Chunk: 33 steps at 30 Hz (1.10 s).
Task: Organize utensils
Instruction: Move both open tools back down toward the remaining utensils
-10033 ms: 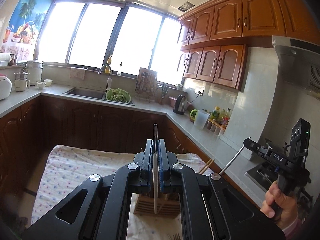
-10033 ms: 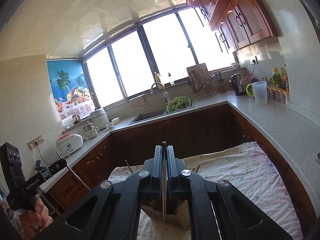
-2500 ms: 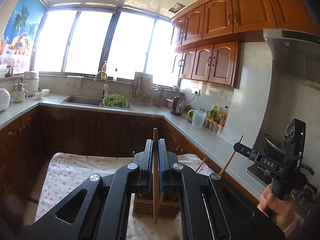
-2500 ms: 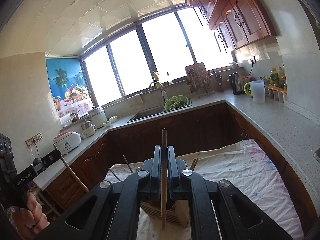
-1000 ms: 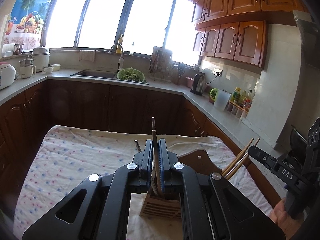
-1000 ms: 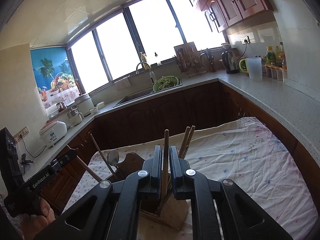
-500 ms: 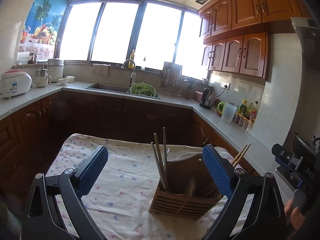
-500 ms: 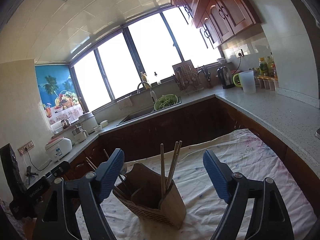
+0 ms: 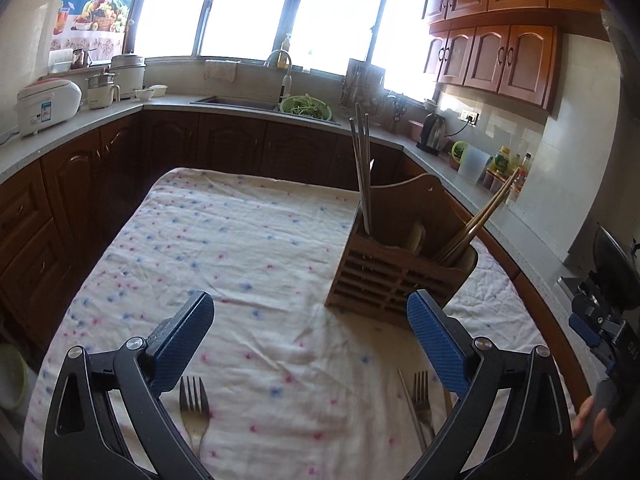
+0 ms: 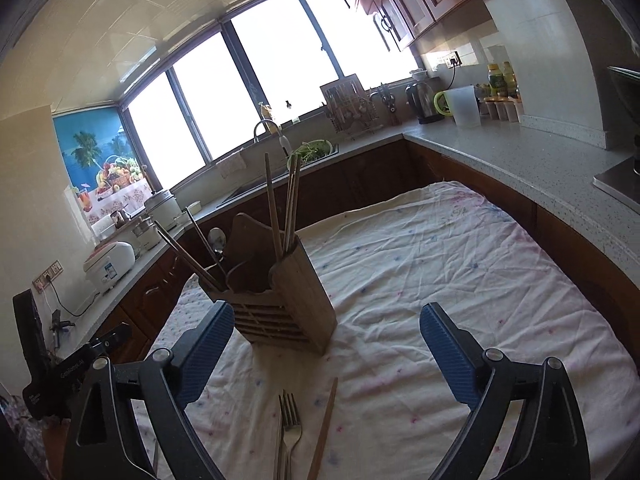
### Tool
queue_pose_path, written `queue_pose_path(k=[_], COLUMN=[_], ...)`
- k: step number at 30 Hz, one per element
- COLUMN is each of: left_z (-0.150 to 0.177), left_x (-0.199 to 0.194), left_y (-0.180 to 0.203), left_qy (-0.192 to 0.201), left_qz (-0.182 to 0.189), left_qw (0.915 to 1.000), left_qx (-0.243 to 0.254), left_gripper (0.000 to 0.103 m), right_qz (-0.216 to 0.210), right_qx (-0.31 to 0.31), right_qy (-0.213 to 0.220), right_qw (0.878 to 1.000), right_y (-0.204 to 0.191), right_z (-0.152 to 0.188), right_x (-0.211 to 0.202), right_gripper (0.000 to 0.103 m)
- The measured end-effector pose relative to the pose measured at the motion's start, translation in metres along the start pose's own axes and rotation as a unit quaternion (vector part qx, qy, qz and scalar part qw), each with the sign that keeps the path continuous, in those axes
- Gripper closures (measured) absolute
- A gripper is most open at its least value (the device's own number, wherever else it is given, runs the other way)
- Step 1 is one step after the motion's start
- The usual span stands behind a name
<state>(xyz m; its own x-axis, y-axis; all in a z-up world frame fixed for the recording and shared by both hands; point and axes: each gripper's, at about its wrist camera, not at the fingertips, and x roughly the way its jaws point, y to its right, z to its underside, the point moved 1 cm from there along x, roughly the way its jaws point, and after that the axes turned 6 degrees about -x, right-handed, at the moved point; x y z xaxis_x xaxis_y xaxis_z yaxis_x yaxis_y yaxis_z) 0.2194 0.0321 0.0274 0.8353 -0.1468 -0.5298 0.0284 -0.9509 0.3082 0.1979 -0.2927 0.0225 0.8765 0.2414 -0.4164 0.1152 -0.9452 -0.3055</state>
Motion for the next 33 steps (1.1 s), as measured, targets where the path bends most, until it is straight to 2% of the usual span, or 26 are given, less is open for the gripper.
queue_pose_path(k=[8, 18, 23, 26, 33], left_z=[0.037, 0.067, 0.087, 0.098, 0.120], left_x=[-0.003, 0.001, 0.019, 0.029, 0.055], left_y=[0.002, 0.023, 0.045, 0.059, 0.079], left_qy=[-0.038, -0.082, -0.121, -0.143, -0.174], left_qz=[0.003, 0.001, -0.009, -0.002, -0.016], left_qw=[0.9993, 0.9959, 0.9900, 0.9859, 0.9770], left_qx=[0.004, 0.037, 0.073, 0.088, 0.122], left_gripper=[0.004, 0.004, 0.004, 0.004, 0.005], right_qz=[0.009, 0.007, 0.008, 0.009, 0.015], right_qx=[0.008, 0.013, 0.022, 0.024, 0.033], right_qy=[-0.028, -0.045, -0.047, -0.048, -0.060], right_qw=[1.000, 0.999, 0.999, 0.998, 0.998], right_y=[0.009, 0.011, 0.014, 0.017, 0.024], right_z=[0.032, 0.050, 0.052, 0.052, 0.054], right_x=[-0.013, -0.023, -0.025, -0.025, -0.020], right_gripper=[0.008, 0.008, 0.008, 0.008, 0.008])
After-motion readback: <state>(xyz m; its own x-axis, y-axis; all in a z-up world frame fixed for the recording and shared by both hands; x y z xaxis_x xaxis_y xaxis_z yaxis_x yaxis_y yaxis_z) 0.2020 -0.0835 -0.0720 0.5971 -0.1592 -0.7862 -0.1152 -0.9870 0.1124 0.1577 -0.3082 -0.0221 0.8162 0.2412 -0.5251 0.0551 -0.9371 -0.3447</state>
